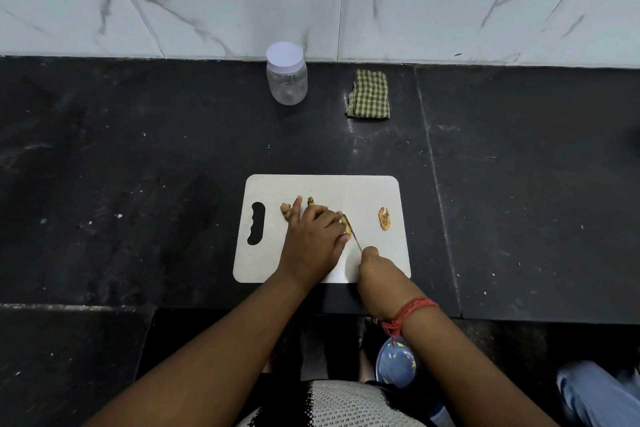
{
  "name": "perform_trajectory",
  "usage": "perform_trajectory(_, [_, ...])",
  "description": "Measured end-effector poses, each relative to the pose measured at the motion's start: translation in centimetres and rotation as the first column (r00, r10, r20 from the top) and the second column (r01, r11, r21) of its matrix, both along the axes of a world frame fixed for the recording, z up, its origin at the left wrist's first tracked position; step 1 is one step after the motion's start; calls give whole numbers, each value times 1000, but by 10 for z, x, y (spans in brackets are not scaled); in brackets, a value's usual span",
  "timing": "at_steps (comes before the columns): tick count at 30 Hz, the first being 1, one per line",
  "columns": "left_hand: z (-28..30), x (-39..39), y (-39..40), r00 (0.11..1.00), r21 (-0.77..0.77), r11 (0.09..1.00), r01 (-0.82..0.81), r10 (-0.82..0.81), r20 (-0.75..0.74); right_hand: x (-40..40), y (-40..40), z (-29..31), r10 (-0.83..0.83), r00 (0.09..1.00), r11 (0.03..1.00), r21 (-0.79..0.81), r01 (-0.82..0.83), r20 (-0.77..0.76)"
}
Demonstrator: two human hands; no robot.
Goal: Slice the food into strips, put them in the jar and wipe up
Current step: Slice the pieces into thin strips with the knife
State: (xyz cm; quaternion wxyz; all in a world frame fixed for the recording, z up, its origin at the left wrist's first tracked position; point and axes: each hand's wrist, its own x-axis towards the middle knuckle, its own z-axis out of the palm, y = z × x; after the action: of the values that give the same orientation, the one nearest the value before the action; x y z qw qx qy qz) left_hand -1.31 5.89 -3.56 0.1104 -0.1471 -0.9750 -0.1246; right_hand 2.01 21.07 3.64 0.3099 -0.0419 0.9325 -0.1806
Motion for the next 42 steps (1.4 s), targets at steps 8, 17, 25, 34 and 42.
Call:
perform_trajectory(8, [0,2,2,1000,28,999,-18,18,5,2,3,5,49,997,997,53,-52,65])
perform_trajectory(17, [0,3,2,1000,17,1000,-22,22,20,9,10,8,2,988,998,65,-13,157])
perform_trajectory(25, [4,2,2,999,-13,1000,-17,18,38,23,20,8,50,990,997,51,-57,128])
perform_trajectory(34, [8,-1,-2,1000,-45,999,4,-4,0,27,25,7,-58,998,993,-100,60,15])
perform_trajectory(42, [0,1,-4,999,-5,999,-37,37,8,7,9,9,-80,997,988,-135,77,-14])
